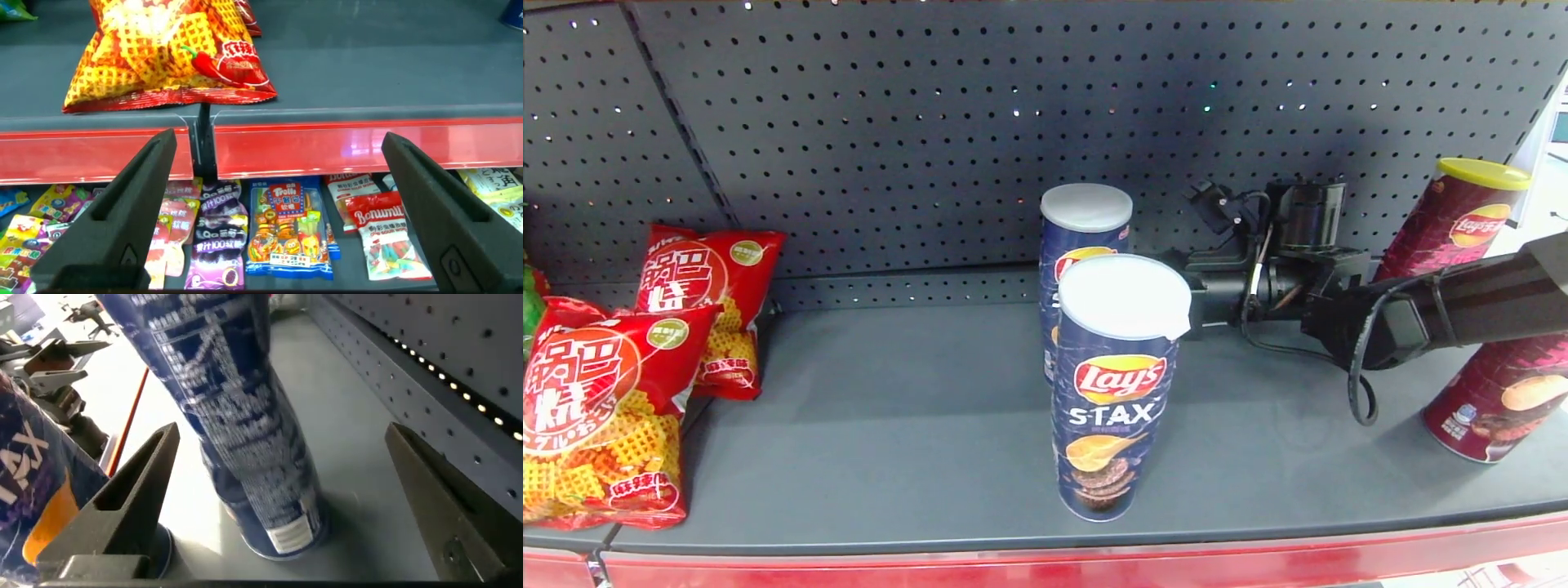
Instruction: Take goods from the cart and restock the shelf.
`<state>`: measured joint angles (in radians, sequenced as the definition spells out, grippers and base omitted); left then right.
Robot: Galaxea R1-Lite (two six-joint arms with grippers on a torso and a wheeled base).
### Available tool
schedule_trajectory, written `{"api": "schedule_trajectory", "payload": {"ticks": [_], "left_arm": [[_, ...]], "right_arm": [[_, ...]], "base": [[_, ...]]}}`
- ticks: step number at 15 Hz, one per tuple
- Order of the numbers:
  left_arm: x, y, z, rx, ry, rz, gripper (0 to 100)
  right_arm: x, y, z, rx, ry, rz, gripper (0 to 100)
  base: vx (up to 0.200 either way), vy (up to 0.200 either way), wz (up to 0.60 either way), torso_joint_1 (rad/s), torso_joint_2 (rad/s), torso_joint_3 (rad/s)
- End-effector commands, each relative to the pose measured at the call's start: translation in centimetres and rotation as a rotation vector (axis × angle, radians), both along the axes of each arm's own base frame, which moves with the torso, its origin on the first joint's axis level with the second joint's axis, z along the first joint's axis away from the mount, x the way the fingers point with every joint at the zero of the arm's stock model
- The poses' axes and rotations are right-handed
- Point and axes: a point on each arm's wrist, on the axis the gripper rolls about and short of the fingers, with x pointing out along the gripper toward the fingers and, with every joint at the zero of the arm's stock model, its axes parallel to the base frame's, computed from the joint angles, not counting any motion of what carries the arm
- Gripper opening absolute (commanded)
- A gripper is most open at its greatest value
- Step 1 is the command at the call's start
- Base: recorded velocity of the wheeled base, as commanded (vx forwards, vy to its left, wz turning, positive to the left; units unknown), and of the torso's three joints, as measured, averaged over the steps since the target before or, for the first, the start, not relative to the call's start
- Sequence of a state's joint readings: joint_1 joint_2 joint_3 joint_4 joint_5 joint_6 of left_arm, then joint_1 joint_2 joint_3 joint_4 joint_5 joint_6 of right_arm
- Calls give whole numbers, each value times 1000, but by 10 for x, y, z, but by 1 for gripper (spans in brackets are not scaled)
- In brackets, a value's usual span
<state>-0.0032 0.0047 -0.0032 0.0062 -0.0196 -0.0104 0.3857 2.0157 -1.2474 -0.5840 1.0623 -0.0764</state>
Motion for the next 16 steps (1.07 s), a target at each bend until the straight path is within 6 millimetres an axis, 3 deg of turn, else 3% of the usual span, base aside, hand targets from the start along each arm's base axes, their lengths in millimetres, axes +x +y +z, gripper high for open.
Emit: {"api": "schedule_trajectory", "payload": {"ticks": [1,16], "left_arm": [[0,0,0,0,2,0,100],[0,0,0,0,2,0,100]], "right_arm": [[-1,-2,1,0,0,-3,100],[-19,3,3,-5,11,28,100]], "base": [[0,0,0,0,0,0],[0,0,0,0,0,0]]}}
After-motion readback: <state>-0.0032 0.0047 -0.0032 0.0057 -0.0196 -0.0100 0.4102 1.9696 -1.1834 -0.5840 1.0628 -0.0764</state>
